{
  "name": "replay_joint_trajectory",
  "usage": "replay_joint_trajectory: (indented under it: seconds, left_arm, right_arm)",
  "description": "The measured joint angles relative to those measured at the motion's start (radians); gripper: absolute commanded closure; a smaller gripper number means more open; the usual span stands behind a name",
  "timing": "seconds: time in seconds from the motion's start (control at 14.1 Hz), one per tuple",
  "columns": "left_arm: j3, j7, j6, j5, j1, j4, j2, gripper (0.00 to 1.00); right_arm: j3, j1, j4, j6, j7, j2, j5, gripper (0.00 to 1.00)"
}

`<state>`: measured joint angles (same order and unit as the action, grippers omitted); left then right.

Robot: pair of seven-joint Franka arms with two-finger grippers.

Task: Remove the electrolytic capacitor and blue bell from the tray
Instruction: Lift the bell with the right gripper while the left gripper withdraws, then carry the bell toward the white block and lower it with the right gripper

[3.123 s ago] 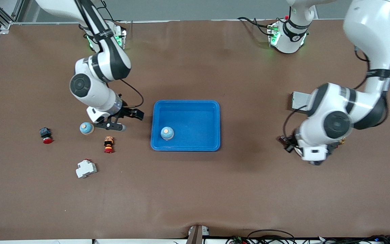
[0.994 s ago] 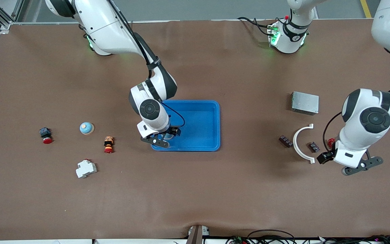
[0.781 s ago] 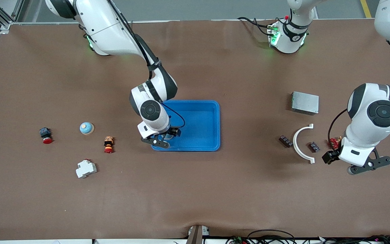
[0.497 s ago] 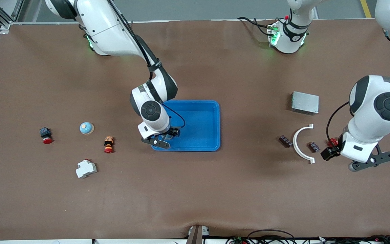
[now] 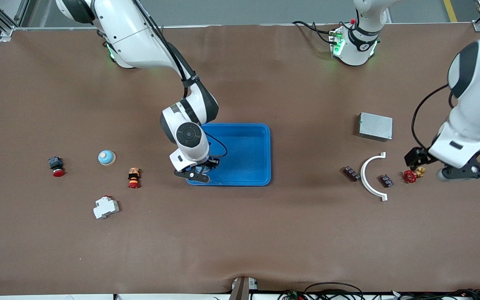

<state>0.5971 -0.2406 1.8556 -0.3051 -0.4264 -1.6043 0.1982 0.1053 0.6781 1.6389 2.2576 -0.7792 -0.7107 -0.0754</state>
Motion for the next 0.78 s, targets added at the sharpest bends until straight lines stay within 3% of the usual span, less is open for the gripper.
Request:
replay_joint_trajectory:
  seconds: [0.28, 0.35, 0.64, 0.78]
  left_arm:
    - [-0.023, 0.06, -0.16, 0.079, -0.007, 0.064, -0.079, 0.0]
    - [-0.068, 0.066, -0.185, 0.088, 0.037, 0.065, -0.103, 0.0]
    - [-0.375, 0.142, -0.299, 0.145, 0.328, 0.063, -0.191, 0.0]
    - [-0.456, 0.156, -0.326, 0.196, 0.381, 0.052, -0.231, 0.0]
  right_arm:
    - [0.012, -0.043, -0.04, -0.181, 0.112, 0.084, 0.0, 0.91]
    - [0.013, -0.068, -0.061, -0.256, 0.167, 0.113, -0.001, 0.91]
    - [0.017, -0.194, -0.174, -0.512, 0.443, 0.195, -0.006, 0.91]
    - [0.024, -0.266, -0.203, -0.565, 0.62, 0.217, -0.002, 0.91]
